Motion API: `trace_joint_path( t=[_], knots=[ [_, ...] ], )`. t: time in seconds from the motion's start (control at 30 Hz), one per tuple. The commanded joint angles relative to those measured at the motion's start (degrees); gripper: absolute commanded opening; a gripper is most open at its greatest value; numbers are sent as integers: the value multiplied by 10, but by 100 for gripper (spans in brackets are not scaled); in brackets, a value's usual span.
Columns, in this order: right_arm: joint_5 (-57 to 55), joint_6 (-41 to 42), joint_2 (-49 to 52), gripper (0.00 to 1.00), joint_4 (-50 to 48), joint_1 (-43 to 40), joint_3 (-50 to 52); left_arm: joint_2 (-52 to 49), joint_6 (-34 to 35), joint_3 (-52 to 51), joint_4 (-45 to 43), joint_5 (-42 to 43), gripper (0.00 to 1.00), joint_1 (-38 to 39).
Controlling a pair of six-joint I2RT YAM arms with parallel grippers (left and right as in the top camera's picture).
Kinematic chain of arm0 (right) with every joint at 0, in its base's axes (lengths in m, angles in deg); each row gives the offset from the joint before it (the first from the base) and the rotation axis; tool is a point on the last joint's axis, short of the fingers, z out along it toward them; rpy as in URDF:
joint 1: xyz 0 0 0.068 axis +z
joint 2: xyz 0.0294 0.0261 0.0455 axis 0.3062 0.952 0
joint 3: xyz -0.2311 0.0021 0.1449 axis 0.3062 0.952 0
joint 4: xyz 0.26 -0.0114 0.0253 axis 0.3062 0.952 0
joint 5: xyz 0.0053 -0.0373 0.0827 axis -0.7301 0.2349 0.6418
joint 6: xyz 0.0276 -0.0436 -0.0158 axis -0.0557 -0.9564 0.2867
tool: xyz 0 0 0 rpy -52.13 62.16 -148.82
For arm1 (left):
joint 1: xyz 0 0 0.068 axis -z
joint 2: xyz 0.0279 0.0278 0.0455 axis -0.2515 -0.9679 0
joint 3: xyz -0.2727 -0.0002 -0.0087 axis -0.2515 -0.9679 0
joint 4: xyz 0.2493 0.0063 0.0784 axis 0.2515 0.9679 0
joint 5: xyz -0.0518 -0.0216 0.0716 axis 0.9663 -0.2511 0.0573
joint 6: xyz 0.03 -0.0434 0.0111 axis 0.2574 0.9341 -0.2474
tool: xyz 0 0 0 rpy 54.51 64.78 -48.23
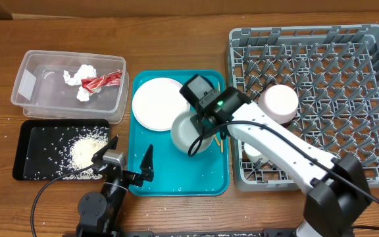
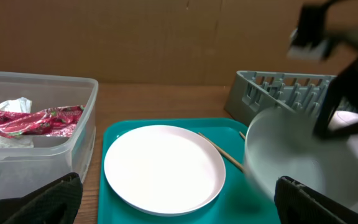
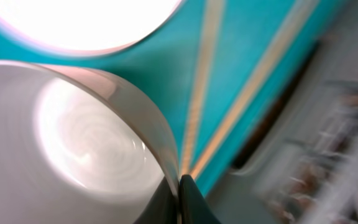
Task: Sort waste into correct bins and load items into the dishwasher
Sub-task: 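Carry the white bowl into the dish rack with the right gripper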
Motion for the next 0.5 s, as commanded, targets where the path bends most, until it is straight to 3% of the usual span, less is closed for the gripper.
trace_joint_path(
  t=[0.0, 0.03, 0.13, 0.47],
  knots=[
    [-314, 250, -58, 4, 48, -16, -52, 6, -10, -4, -2, 1, 100, 5],
    [-408, 308, -73, 4, 66, -30, -53, 6, -10, -4, -2, 1, 100, 5],
    [-488, 332, -79, 4, 87, -71, -53, 6, -10, -4, -2, 1, 100, 5],
    [-496, 332, -77, 4, 123, -328, -47, 6, -10, -4, -2, 1, 100, 5]
  ],
)
